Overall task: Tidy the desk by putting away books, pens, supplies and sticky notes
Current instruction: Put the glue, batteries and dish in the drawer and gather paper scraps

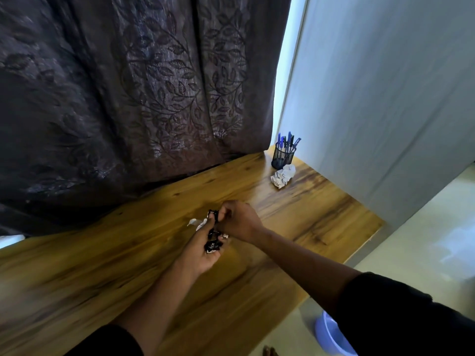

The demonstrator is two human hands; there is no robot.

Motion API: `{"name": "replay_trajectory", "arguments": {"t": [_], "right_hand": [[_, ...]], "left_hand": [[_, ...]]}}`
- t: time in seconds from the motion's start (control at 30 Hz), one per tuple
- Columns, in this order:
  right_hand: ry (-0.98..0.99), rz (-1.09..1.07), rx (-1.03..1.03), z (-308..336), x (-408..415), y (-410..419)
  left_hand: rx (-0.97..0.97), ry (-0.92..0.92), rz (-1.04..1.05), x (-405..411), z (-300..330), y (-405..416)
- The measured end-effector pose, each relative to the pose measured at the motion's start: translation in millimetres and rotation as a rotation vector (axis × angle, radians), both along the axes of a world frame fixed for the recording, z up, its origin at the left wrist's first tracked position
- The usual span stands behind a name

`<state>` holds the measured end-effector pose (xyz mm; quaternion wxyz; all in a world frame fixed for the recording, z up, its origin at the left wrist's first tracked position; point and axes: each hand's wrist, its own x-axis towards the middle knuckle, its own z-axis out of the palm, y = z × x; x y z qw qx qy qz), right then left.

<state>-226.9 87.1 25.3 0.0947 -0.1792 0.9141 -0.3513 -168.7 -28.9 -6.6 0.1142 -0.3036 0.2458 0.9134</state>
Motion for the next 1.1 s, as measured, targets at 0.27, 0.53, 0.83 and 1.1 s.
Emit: {"name": "replay_trajectory", "arguments": {"t": [0.27, 0.53, 0.83, 1.1], "right_hand": [[-0.039, 0.111, -0.113, -19.4, -88.1, 61.6], [0.116, 0.059, 0.588, -43.5, -204.3, 144.9], [0.076, 0.097, 0.618, -69.5, -240.4, 169.2], [0.226, 0.246, 0.291, -63.1, -221.0, 161.8]], "left_hand": [[-0.021, -0.044, 0.060, -47.0, -9.9, 23.4], [-0.095, -0.054, 0.130, -76.9, -11.6, 52.6], [-0.185, -0.042, 0.142, -98.7, -16.1, 76.6], [-0.220, -0.065, 0.168, -108.0, -18.9, 91.4]]}}
